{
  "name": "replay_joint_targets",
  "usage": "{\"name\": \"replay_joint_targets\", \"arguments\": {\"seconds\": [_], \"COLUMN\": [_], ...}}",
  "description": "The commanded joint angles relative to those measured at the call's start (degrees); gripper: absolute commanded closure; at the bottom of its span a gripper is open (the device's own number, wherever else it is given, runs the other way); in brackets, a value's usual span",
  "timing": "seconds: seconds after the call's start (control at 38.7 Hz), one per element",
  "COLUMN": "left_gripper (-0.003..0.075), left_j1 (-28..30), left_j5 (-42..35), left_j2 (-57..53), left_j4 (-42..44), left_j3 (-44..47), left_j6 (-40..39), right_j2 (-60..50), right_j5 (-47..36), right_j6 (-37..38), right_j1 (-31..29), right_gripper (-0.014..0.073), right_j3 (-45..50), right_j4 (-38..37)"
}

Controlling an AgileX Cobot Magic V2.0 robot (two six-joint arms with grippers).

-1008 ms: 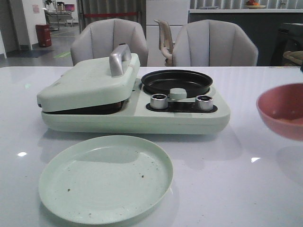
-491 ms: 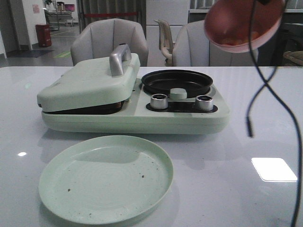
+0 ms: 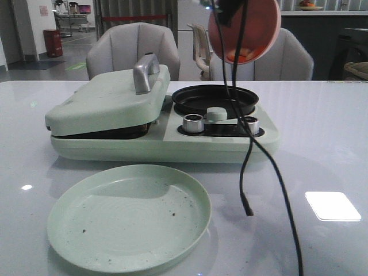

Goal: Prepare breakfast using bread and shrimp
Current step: 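Grasp the pink bowl rim with the right gripper and lift it, then tilt the pink bowl over the black frying pan to pour shrimp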

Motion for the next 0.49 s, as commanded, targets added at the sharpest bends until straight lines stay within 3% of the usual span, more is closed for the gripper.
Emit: {"name": "replay_joint_targets", "arguments": {"seconds": [0.0,0.18,0.47], "left_gripper": [0.0619,0.0619,0.0619], "left_j1": [0.08,0.08,0.08], "left_j5": [-4.36,-4.36,-4.36], "left_j2": [-0.28,-0.28,-0.28], "left_j4": [-0.36,-0.36,-0.36], "left_j3": [-1.68,-1.68,-1.68], "left_j6": [-0.66,-0.66,-0.66], "right_j2": [-1.69,0.16,-0.43], "right_j5": [2.58,3.12,2.73], "right_j6": [2.73,4.37,3.16], "right_j1": [0.75,1.72,2.02], "right_gripper": [0.0551,0.0551,0.0551], "right_j3": [-2.25,-2.28,-3.31], "right_j4": [-12.11,-18.86,-19.12]}}
